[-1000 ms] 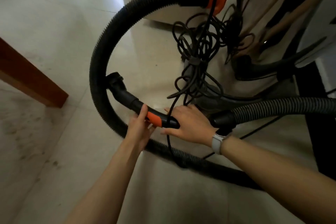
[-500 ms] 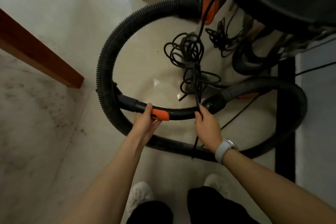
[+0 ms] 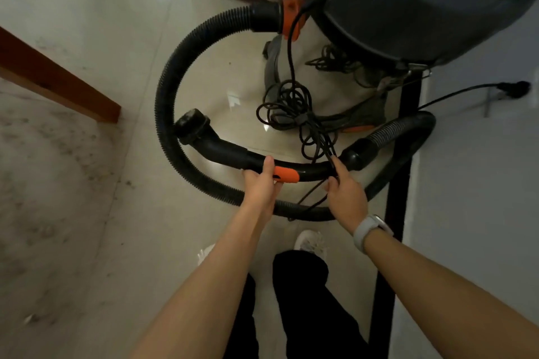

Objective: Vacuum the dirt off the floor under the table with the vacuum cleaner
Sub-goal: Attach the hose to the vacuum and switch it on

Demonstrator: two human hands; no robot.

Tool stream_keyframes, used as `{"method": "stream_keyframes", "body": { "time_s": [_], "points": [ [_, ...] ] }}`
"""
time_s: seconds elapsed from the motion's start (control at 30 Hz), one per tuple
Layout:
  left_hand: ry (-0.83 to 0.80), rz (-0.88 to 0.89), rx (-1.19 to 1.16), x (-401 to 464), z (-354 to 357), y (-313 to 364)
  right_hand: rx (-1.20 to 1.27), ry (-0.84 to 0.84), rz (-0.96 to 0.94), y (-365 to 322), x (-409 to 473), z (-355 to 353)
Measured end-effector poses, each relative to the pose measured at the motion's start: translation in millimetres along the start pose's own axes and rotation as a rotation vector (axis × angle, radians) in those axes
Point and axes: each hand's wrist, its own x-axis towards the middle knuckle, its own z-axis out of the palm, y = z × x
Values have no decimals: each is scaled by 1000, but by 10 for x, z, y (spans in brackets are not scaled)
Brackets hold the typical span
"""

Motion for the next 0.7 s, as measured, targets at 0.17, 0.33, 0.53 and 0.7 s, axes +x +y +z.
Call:
{"method": "stream_keyframes", "body": {
  "time_s": [0.17, 0.33, 0.53, 0.7],
  "points": [
    [78, 161, 140, -545, -224, 257, -51, 1, -2, -101, -315, -299],
    [190, 298, 271, -1179, -568, 559, -314, -131, -68, -489, -650, -475],
    [309, 400, 355, -1681, -1037, 878, -283, -110, 35, -928, -835, -689],
    [405, 469, 335, -1891, -1293, 1118, -83, -170, 220, -1068, -804, -698]
  ]
}}
